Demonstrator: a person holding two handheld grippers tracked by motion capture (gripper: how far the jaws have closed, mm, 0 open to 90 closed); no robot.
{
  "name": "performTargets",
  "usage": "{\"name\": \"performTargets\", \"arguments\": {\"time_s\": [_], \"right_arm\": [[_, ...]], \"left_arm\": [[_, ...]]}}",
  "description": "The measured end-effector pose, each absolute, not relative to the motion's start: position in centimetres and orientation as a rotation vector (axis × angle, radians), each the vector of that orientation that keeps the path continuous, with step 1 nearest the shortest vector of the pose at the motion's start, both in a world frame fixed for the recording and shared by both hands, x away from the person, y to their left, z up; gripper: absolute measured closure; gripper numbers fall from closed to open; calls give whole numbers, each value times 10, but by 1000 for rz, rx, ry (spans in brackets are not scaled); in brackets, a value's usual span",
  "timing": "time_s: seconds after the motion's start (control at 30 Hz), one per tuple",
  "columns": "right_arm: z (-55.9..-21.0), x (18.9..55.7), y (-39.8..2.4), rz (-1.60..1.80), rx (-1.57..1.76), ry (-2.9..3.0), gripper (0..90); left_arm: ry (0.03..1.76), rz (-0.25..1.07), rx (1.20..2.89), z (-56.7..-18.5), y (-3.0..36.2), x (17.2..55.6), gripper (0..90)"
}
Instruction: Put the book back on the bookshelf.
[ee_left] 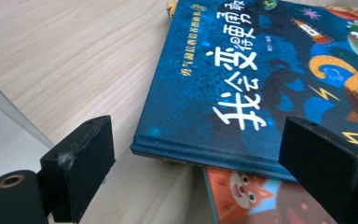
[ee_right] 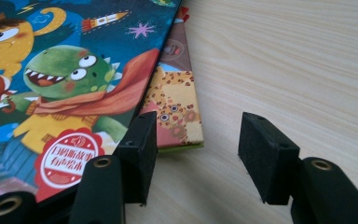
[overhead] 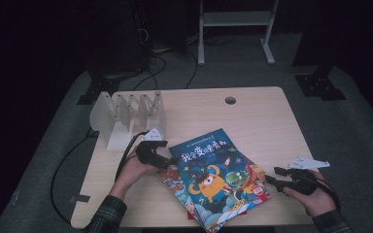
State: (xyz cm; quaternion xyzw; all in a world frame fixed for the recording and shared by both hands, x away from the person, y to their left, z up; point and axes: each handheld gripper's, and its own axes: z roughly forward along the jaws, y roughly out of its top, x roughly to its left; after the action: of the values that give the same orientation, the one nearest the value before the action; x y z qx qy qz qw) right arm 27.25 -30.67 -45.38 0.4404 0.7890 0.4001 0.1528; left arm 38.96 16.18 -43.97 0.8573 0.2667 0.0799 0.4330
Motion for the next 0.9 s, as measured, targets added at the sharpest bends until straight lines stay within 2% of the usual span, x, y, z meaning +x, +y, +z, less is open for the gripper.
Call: {"name": "performTargets", "arguments": {"time_s": [0.4, 0.9], "right_arm": [[-453, 256, -315, 1153, 1263, 2260, 447], [-455, 229, -315, 1195, 1244, 2294, 433]], "left_arm": [[634, 120, 2160, -446, 152, 399, 82], [630, 120, 2175, -445, 151, 398, 94]]}}
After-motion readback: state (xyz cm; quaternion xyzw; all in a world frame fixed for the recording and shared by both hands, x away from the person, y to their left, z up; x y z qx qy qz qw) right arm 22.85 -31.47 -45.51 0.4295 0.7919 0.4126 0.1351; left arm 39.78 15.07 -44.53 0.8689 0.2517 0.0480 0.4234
